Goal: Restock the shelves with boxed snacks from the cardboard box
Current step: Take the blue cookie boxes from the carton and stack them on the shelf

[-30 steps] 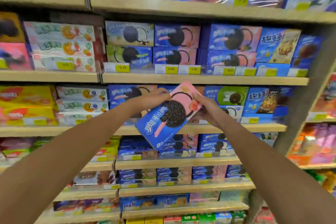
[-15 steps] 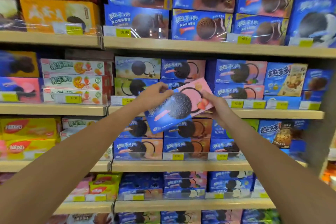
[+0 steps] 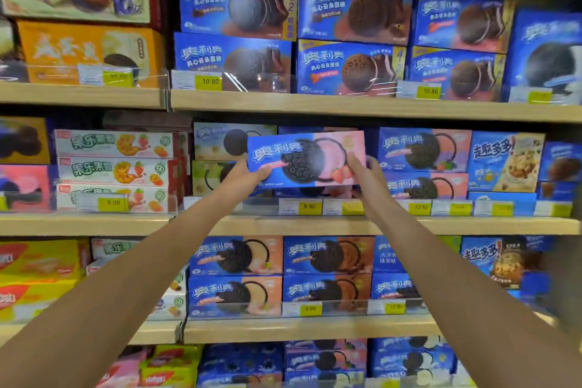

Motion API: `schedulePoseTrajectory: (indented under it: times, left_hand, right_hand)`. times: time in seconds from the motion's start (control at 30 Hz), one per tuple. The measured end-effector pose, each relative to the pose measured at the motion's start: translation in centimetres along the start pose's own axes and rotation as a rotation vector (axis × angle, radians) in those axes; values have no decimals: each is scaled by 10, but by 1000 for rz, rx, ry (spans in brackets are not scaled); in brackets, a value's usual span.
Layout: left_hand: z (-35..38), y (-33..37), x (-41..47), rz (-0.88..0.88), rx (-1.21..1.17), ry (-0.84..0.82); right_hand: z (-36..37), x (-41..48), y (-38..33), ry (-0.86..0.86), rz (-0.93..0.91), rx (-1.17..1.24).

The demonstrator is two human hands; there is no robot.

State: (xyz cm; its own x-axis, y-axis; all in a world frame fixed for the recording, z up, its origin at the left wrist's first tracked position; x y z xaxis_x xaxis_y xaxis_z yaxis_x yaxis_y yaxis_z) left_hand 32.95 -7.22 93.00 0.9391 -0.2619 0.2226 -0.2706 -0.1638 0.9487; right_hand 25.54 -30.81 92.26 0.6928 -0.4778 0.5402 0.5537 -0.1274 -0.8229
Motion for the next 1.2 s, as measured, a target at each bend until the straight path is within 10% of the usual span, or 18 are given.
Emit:
schedulePoseTrajectory:
  times: [0.73, 1.2]
  left_hand:
    - [8, -41, 61, -84, 764, 221]
    - [36, -34, 77, -68, 643, 204]
  right_hand:
    - [19, 21, 26, -38, 17, -931]
    - [24, 22, 40, -184, 9, -944]
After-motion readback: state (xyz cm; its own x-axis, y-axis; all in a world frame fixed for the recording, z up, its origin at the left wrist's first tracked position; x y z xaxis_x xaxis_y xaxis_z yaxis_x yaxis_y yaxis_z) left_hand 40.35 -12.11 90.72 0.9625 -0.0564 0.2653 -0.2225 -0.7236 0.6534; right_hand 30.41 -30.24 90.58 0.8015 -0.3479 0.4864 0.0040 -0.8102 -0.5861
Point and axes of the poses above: each hand's wrist, its own x-axis towards the middle knuckle, its own z-axis out of the palm, y = z × x, the point moved 6 cm from there along x, towards the middle knuckle, and after that the axes turned 12 degrees about -z, right-handed, at the moved point
